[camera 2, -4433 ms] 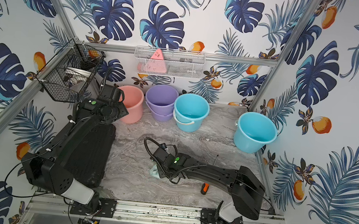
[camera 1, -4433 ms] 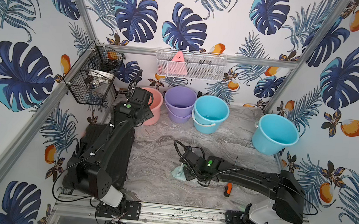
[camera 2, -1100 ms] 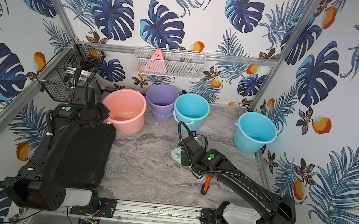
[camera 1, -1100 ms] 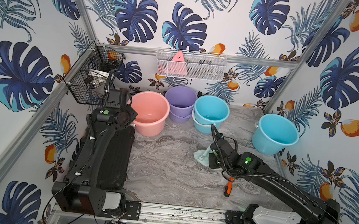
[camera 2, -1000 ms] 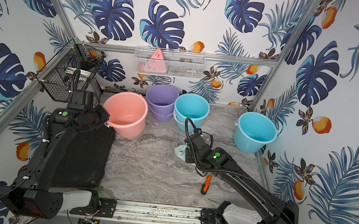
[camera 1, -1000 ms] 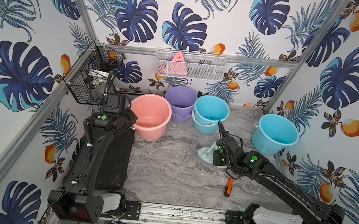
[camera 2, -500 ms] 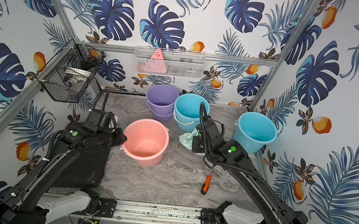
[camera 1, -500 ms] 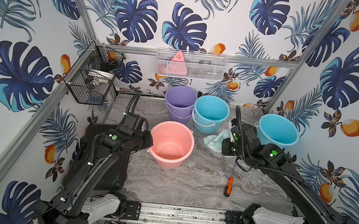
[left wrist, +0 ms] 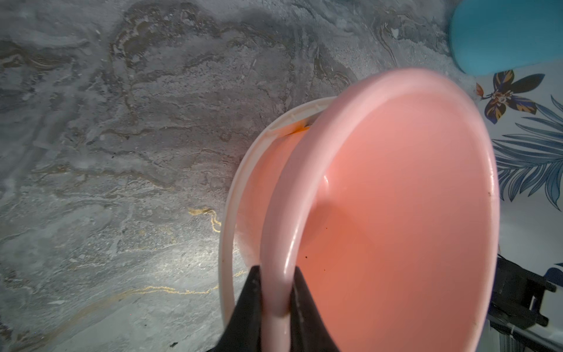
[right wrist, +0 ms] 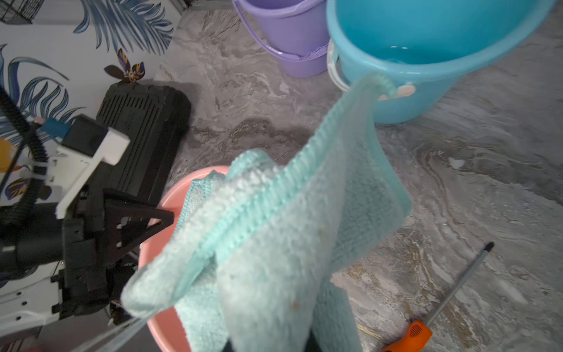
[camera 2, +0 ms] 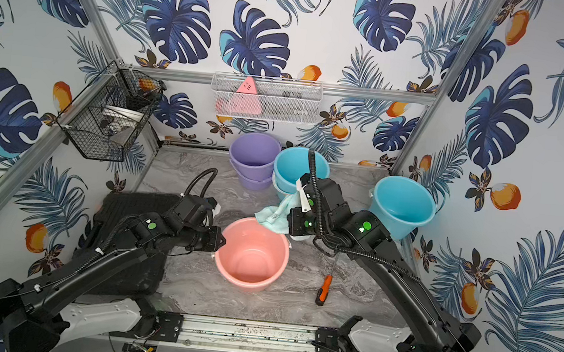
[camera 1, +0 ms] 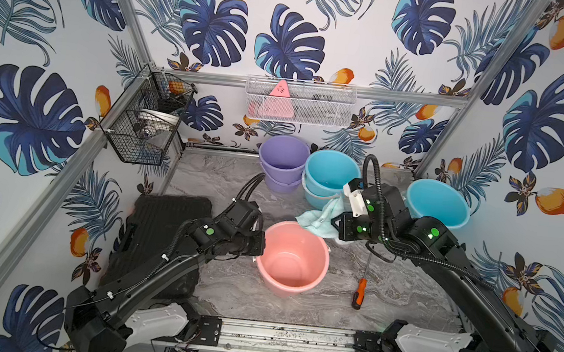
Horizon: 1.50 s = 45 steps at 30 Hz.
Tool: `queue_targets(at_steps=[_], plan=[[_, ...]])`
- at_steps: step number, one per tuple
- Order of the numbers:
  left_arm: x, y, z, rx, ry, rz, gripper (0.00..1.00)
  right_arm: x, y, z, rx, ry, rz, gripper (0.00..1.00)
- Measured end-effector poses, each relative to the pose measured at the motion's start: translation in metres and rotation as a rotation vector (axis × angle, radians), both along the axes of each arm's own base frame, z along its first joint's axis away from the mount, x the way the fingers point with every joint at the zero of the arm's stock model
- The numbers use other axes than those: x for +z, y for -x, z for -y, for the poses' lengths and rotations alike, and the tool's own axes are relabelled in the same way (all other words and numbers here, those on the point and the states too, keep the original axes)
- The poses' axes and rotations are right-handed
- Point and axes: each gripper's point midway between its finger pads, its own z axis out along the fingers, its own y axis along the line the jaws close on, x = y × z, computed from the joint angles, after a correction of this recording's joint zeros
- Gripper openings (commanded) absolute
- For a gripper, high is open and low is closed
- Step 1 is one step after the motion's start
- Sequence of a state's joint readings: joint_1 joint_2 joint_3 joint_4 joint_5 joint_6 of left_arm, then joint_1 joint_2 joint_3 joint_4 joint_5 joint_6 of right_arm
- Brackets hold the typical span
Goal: Wipe the inside of the bucket with a cloth
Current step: Pick up the bucket from the center of the board, then wipe the dirt from the bucket.
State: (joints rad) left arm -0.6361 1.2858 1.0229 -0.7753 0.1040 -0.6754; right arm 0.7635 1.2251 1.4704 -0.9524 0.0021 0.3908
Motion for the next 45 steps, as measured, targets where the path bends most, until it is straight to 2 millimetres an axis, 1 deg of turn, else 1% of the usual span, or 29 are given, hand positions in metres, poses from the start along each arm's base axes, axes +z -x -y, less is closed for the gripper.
queue_targets(at_steps=[5,8,11,16,23,28,31,38,45], plan=[[-0.005,-0.001,0.017,-0.04,0.018,0.015,0.0,-0.021,0.029,-0.034,0.125,0.026,-0.077,0.05],[-0.008,0.0,0.024,-0.054,0.029,0.02,0.0,-0.045,0.044,-0.048,0.171,0.071,-0.133,0.05],[-0.009,0.001,0.03,-0.069,0.044,0.028,0.0,-0.071,0.052,-0.054,0.184,0.117,-0.188,0.04],[-0.008,0.001,0.036,-0.082,0.06,0.038,0.0,-0.102,0.053,-0.06,0.183,0.159,-0.237,0.04],[-0.009,0.001,0.038,-0.086,0.062,0.041,0.0,-0.143,0.057,-0.069,0.198,0.207,-0.267,0.02],[-0.009,0.001,0.038,-0.087,0.061,0.041,0.0,-0.168,0.058,-0.067,0.208,0.225,-0.251,0.01],[-0.009,0.001,0.038,-0.087,0.061,0.04,0.0,-0.186,0.06,-0.062,0.221,0.243,-0.237,0.01],[-0.01,0.001,0.038,-0.092,0.058,0.039,0.0,-0.208,0.058,-0.07,0.301,0.215,-0.149,0.0],[-0.009,0.003,0.04,-0.116,0.052,0.045,0.0,-0.227,0.051,-0.085,0.414,0.237,-0.066,0.0]])
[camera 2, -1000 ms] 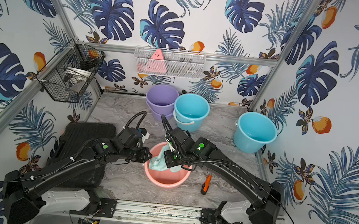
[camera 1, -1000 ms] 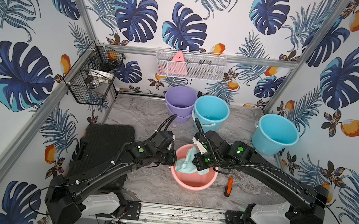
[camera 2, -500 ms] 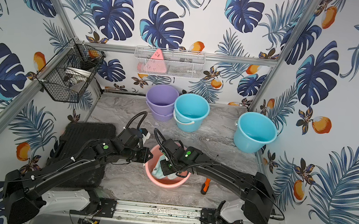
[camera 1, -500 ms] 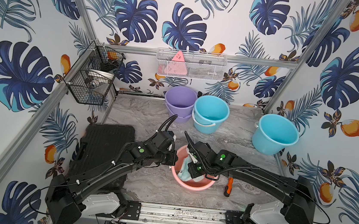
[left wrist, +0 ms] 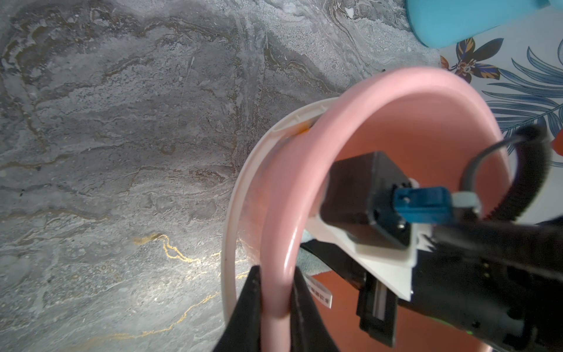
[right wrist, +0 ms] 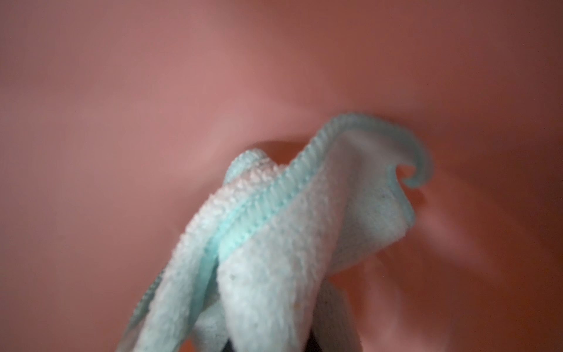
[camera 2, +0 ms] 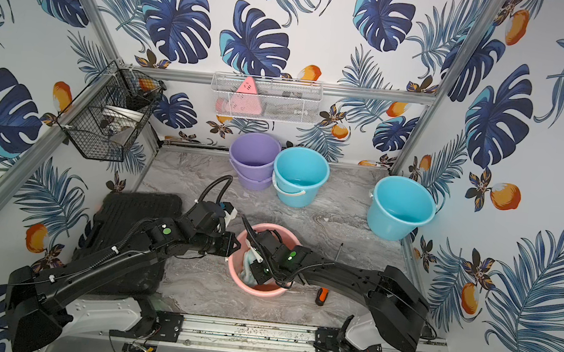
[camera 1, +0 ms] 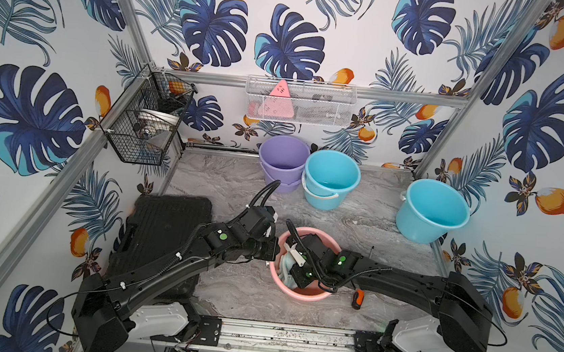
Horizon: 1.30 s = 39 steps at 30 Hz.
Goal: Wipe the inside of the bucket with a cloth
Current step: Wipe the dirt from the bucket.
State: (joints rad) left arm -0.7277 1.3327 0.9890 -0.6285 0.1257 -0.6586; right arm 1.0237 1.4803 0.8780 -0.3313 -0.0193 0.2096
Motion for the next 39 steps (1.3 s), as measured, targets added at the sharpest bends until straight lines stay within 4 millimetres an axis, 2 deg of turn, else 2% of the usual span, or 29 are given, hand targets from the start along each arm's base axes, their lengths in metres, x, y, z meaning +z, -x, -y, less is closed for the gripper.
queue_targets(at_steps=[6,13,25,31,39], plan=[[-0.002,-0.001,-0.004,0.011,-0.035,0.01,0.0,-0.014,-0.008,0.001,0.07,0.061,0.058,0.0],[0.0,-0.004,-0.004,0.016,-0.064,0.039,0.0,-0.03,-0.027,0.016,0.114,0.192,0.154,0.0],[0.005,-0.002,-0.006,0.014,-0.091,0.076,0.0,-0.025,-0.055,0.047,0.186,0.42,0.318,0.0],[0.01,-0.001,-0.007,0.01,-0.094,0.087,0.0,-0.024,-0.054,0.06,0.206,0.511,0.312,0.0],[0.017,0.0,-0.01,0.02,-0.089,0.114,0.0,-0.026,-0.039,0.066,0.268,0.554,0.215,0.0]])
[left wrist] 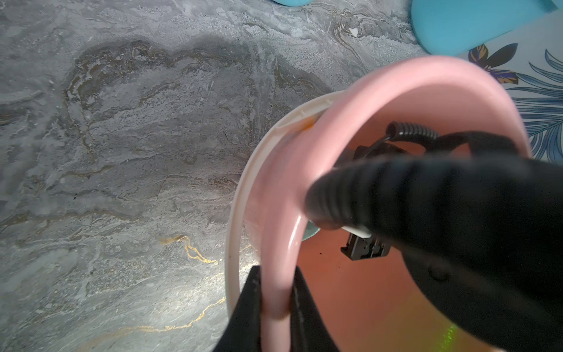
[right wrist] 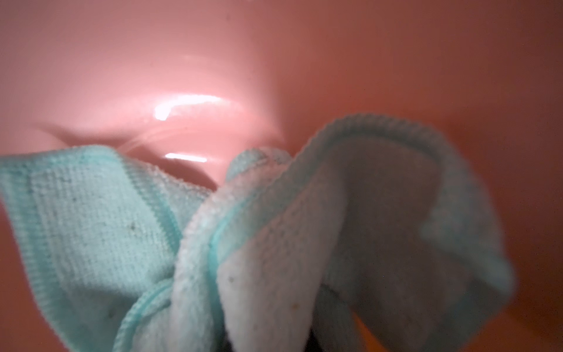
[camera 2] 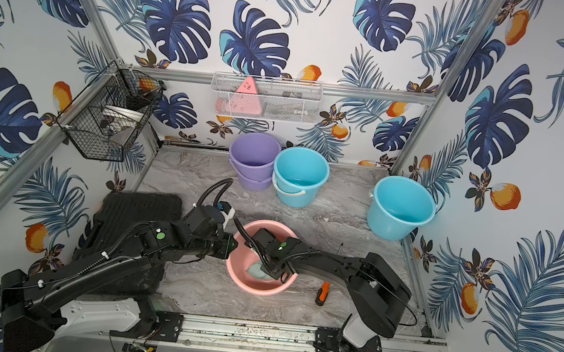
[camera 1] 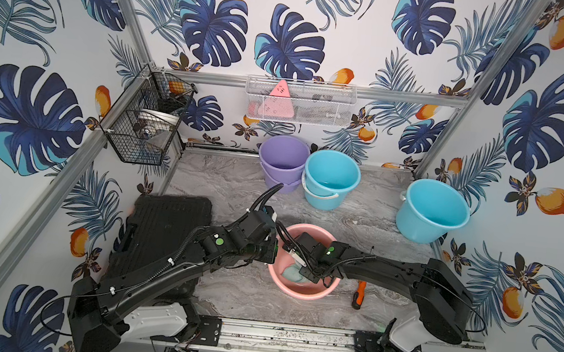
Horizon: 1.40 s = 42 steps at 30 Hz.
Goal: Wipe the inside of the bucket with a cloth
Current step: Wipe the dirt from the bucket.
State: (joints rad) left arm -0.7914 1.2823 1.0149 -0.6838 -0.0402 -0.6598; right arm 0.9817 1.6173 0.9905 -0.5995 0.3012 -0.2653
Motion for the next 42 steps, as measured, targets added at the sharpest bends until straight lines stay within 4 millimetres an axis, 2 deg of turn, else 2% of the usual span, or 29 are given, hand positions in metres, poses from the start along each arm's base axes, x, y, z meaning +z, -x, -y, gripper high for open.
queue_targets(at_steps=[7,13,18,21,26,32,38,42], plan=[[-0.001,0.002,-0.008,0.012,-0.032,0.002,0.0,-0.008,0.026,-0.007,0.04,0.007,-0.182,0.0],[-0.002,0.002,-0.014,0.021,-0.058,0.004,0.0,-0.008,0.058,-0.013,0.071,-0.027,-0.369,0.0],[-0.004,0.004,-0.016,0.017,-0.071,-0.005,0.0,0.001,0.079,-0.028,0.069,-0.142,-0.484,0.0],[-0.005,0.005,-0.018,0.019,-0.08,-0.007,0.0,0.008,0.085,-0.04,0.058,-0.232,-0.518,0.0],[-0.006,0.003,-0.019,0.024,-0.09,-0.004,0.0,0.017,0.08,-0.062,0.031,-0.382,-0.499,0.0],[-0.007,0.003,-0.019,0.024,-0.093,-0.005,0.0,0.024,0.057,-0.077,-0.024,-0.517,-0.371,0.0],[-0.007,0.003,-0.018,0.021,-0.092,-0.004,0.0,0.032,0.021,-0.079,-0.088,-0.567,-0.165,0.0],[-0.007,0.001,-0.019,0.032,-0.101,0.009,0.0,0.036,-0.001,-0.073,-0.112,-0.523,-0.018,0.0]])
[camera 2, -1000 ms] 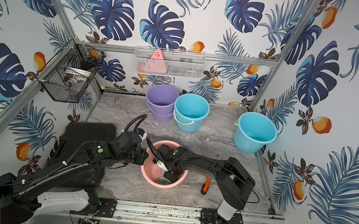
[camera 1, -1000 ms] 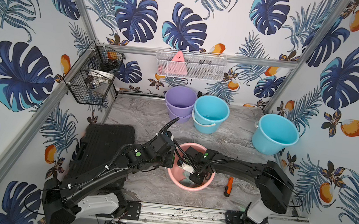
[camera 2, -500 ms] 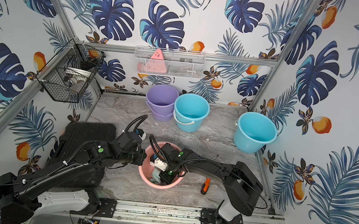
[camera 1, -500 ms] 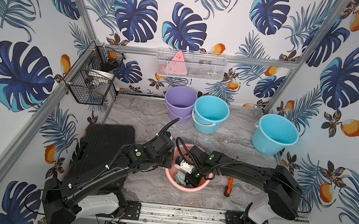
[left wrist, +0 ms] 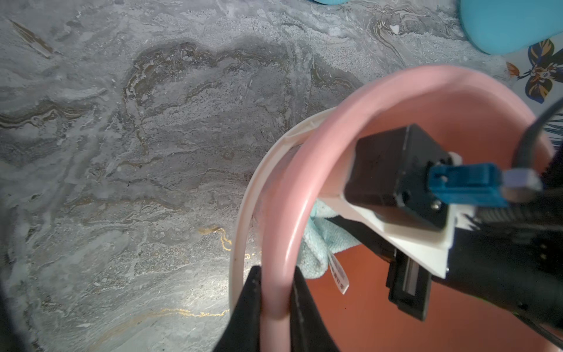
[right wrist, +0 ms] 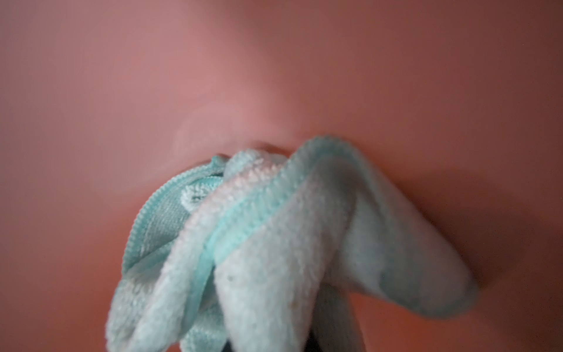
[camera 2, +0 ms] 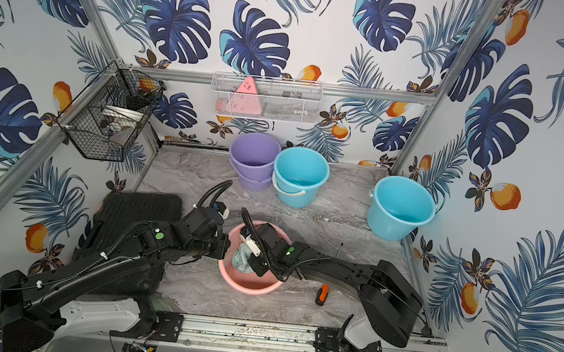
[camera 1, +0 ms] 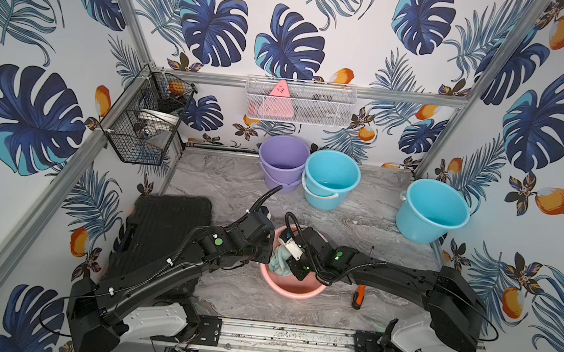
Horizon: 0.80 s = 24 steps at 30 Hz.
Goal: Wipe the inside of the bucket with a cloth
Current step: Wipe the dirt from the bucket.
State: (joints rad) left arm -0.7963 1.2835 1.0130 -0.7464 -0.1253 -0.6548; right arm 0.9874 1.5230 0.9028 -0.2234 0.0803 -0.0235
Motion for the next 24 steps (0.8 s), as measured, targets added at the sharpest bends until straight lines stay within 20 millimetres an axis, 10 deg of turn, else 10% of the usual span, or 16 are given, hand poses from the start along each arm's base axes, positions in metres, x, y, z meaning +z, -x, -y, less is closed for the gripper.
queue_targets(at_steps=[10,24], plan=[[0.003,-0.005,0.004,0.006,0.016,0.025,0.0,-0.004,-0.03,0.035,0.008,0.313,0.231,0.0],[0.006,-0.005,0.009,-0.005,0.041,0.03,0.0,-0.039,0.003,0.071,0.208,0.629,0.053,0.0]])
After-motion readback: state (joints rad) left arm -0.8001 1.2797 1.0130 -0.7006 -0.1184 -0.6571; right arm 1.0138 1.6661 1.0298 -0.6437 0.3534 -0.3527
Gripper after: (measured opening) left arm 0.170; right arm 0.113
